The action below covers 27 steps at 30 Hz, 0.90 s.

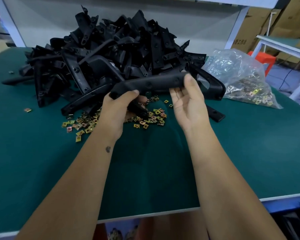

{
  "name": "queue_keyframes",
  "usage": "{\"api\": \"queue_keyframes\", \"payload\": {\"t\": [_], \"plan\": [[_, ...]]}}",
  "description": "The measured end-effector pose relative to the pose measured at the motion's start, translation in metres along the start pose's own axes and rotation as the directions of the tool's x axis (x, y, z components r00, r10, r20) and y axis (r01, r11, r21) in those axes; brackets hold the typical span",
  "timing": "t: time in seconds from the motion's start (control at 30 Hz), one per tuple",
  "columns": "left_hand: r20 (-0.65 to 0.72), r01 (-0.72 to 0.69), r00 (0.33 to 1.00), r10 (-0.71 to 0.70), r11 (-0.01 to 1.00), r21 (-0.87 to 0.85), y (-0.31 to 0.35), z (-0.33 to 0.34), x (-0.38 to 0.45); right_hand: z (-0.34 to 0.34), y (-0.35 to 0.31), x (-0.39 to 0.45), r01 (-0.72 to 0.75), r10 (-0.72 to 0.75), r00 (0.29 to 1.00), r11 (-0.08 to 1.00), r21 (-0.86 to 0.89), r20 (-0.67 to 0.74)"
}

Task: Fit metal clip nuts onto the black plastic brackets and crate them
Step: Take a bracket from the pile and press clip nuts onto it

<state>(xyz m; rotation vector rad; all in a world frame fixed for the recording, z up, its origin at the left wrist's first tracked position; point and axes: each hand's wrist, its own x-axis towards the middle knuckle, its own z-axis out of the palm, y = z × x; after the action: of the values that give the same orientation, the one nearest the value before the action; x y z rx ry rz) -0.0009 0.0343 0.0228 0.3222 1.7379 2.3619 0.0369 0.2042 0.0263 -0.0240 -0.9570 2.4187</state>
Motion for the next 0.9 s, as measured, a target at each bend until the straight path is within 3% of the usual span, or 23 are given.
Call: {"api": "queue_keyframes", "payload": {"t": [0.03,0.1,0.17,0.27,0.37,0.57,0.73,0.9], "plan": [[-0.013,0.039,0.999,-0.041,0.992,-0.116,0.002,-0.002,0.002,-0.001,0.0,0.0,-0.02,0.019,1.0,0.998,-0.058,-0.012],[-0.048,0.086,0.993,-0.106,0.948,-0.307,0.003,-0.009,0.005,-0.005,0.0,0.002,-0.064,0.026,0.993,0.936,-0.347,-0.115],[-0.085,0.08,0.989,-0.124,0.911,-0.405,0.004,-0.013,0.008,-0.009,0.004,0.003,-0.1,-0.083,0.967,0.748,-0.656,-0.242],[-0.106,0.036,0.989,-0.1,0.874,-0.485,0.004,-0.016,0.009,-0.01,0.011,0.002,-0.075,-0.214,0.963,0.367,-0.927,-0.162],[-0.12,0.003,0.989,-0.092,0.805,-0.593,0.005,-0.017,0.009,-0.008,0.014,-0.002,0.009,-0.16,0.987,0.113,-0.994,-0.01],[-0.117,0.022,0.984,-0.138,0.734,-0.679,0.005,-0.019,0.01,-0.007,0.019,-0.007,0.057,0.132,0.991,-0.29,-0.955,0.019],[-0.113,0.08,0.982,-0.151,0.876,-0.477,0.0,-0.013,0.013,-0.003,0.021,-0.008,0.135,0.162,0.981,-0.187,-0.973,0.105],[-0.061,0.027,0.997,-0.041,0.976,-0.218,-0.006,-0.006,0.008,-0.004,0.024,-0.007,0.15,0.133,0.982,-0.129,-0.98,0.133]]}}
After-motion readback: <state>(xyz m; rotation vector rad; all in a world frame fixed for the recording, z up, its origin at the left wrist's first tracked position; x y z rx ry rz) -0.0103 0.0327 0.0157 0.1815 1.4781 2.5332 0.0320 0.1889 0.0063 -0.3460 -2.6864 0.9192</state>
